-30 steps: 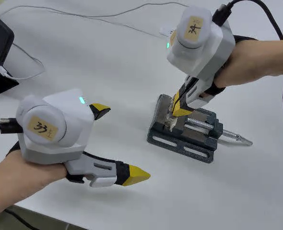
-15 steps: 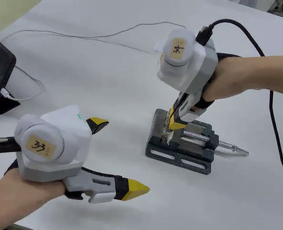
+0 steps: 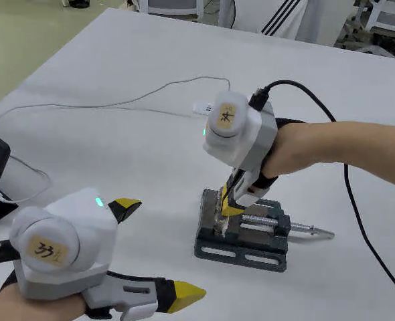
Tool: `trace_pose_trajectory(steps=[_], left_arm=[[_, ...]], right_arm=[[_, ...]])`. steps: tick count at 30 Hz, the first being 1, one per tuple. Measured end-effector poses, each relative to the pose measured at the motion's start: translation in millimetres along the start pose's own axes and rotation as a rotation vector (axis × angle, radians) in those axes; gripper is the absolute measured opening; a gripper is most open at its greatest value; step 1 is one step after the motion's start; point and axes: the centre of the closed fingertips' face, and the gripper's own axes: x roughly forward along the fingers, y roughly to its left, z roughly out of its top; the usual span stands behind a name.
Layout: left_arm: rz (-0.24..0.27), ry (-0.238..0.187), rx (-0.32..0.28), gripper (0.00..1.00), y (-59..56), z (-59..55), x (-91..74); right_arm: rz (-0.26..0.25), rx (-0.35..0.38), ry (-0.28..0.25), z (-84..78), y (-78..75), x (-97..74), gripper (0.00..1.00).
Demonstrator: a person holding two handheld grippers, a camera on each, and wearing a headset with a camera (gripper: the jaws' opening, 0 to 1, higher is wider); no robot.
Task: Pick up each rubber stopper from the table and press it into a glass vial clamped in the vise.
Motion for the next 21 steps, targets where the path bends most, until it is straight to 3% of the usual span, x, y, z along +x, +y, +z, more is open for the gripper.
trace_pose_trajectory(steps=[3, 9, 14, 16, 19, 21], left_arm=[[0.005, -0.002, 0.003, 0.97, -0.9, 1.4, -0.9], [0.008, 0.004, 0.007, 0.97, -1.5, 0.6, -1.7], [0.01, 0.005, 0.007, 0.97, -0.7, 1.1, -1.3], [0.01, 0.005, 0.006, 0.97, -0.8, 1.1, -1.2], [0.009, 0.005, 0.006, 0.97, -1.8, 1.1, -1.2], [0.009, 0.007, 0.005, 0.97, -1.8, 0.6, -1.2]], right_arm=[[-0.003, -0.017, -0.033, 0.5, 0.7, -0.5, 0.0], [-0.02, -0.038, -0.051, 1.0, 0.6, -0.8, 0.0], [-0.056, -0.033, -0.086, 0.6, -1.3, -2.3, 0.0], [-0.077, -0.021, -0.107, -0.5, -3.4, -4.0, 0.04], [-0.051, 0.027, -0.155, -2.0, 4.5, -5.3, 0.21], [-0.071, 0.022, -0.182, -5.1, 7.2, -7.2, 0.27]])
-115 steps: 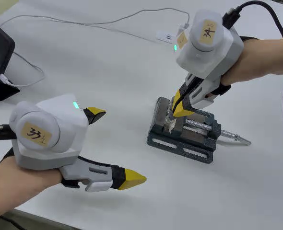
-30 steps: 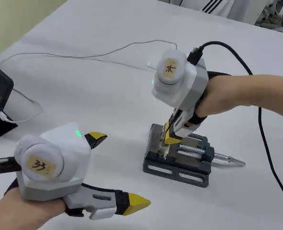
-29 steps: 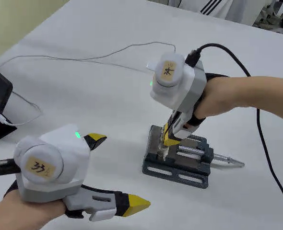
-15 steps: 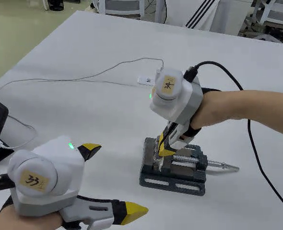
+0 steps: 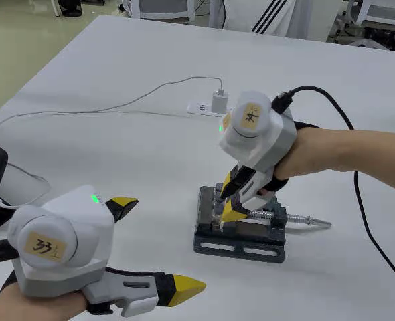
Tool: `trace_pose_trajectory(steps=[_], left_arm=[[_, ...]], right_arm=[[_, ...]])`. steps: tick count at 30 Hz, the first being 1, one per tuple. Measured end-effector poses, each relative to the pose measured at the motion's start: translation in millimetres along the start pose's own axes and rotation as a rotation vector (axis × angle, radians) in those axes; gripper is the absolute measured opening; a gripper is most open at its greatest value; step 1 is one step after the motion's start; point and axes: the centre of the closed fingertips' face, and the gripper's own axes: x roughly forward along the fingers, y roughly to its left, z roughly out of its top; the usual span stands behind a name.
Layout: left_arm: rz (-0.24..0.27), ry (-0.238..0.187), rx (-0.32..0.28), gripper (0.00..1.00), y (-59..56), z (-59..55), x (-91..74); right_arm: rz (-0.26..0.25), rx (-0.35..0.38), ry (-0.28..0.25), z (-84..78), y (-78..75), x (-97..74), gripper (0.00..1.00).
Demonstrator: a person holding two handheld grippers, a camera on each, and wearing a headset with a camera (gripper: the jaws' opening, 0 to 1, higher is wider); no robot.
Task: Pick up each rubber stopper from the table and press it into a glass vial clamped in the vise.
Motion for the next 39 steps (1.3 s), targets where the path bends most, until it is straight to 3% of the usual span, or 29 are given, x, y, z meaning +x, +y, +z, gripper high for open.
trace_pose_trajectory(steps=[7, 11, 20, 28, 35, 39], left_arm=[[-0.004, -0.001, -0.005, 0.97, -1.4, -1.5, 0.8], [-0.008, -0.002, -0.006, 0.98, -2.9, -1.8, 1.0], [-0.016, 0.006, -0.002, 0.98, -4.1, -3.4, 1.1], [-0.01, 0.012, 0.002, 0.98, 0.7, -2.8, -0.4], [0.003, 0.011, -0.002, 0.98, 6.3, -1.1, -2.0], [0.008, 0.016, -0.001, 0.98, 6.7, -1.6, -3.5]], right_arm=[[-0.043, 0.103, -0.139, -11.3, 12.8, -10.2, 0.47], [-0.104, 0.164, -0.209, -20.7, 12.8, -15.7, 0.69], [-0.218, 0.324, -0.339, -47.7, 21.3, -37.1, 0.95], [-0.278, 0.431, -0.409, -77.9, 36.9, -53.3, 0.99], [-0.315, 0.52, -0.432, -108.3, 53.5, -58.0, 0.99], [-0.341, 0.557, -0.445, -117.3, 60.4, -61.6, 0.99]])
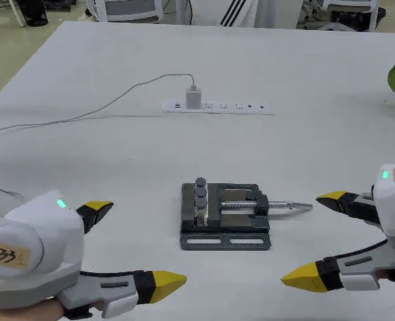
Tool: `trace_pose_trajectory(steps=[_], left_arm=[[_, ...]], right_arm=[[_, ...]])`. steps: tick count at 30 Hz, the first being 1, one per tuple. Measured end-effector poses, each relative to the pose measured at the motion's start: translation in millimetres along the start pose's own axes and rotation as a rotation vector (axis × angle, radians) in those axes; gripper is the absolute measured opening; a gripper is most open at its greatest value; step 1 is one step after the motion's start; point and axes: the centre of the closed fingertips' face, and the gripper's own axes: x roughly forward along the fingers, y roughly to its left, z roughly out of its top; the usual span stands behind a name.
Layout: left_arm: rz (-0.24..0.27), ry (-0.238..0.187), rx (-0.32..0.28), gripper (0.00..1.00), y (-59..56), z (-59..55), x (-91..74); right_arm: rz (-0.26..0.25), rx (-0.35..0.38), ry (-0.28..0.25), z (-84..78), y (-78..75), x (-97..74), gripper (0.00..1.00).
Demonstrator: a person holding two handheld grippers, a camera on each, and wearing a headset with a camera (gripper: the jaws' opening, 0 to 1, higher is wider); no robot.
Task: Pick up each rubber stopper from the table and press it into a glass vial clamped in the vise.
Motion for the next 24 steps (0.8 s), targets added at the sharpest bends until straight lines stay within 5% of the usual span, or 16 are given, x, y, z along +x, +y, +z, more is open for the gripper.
trace_pose_trajectory(steps=[24], left_arm=[[0.022, 0.024, -0.014, 0.98, -0.7, -13.1, -10.2]], right_arm=[[-0.024, 0.06, -0.064, -2.2, 4.1, -6.6, 0.99]])
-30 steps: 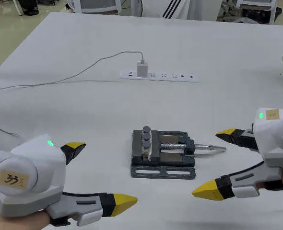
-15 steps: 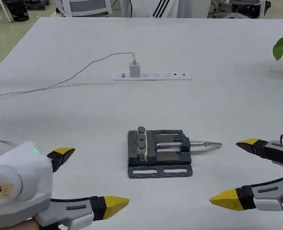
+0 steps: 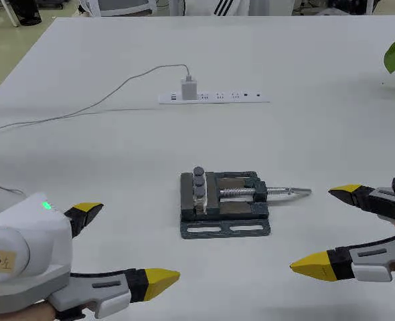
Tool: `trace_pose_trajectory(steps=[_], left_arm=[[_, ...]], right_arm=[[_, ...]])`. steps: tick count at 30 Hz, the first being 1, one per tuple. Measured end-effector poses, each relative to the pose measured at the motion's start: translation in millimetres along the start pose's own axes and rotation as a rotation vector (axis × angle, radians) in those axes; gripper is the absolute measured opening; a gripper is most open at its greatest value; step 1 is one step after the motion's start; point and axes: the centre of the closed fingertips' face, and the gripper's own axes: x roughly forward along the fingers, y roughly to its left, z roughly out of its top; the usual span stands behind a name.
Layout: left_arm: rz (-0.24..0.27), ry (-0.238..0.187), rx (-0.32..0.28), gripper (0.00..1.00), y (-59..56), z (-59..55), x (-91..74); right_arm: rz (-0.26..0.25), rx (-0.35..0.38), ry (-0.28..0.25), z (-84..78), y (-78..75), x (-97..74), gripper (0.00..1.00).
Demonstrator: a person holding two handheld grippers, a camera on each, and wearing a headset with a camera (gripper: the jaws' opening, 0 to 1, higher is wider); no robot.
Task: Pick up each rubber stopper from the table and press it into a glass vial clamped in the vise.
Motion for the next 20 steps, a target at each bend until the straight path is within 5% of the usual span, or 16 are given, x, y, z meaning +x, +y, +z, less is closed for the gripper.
trace_pose_trajectory(steps=[20], left_arm=[[-0.005, 0.006, -0.008, 0.98, -5.0, -2.2, 5.3]], right_arm=[[0.001, 0.007, 0.008, -7.1, -3.1, -5.4, 0.99]])
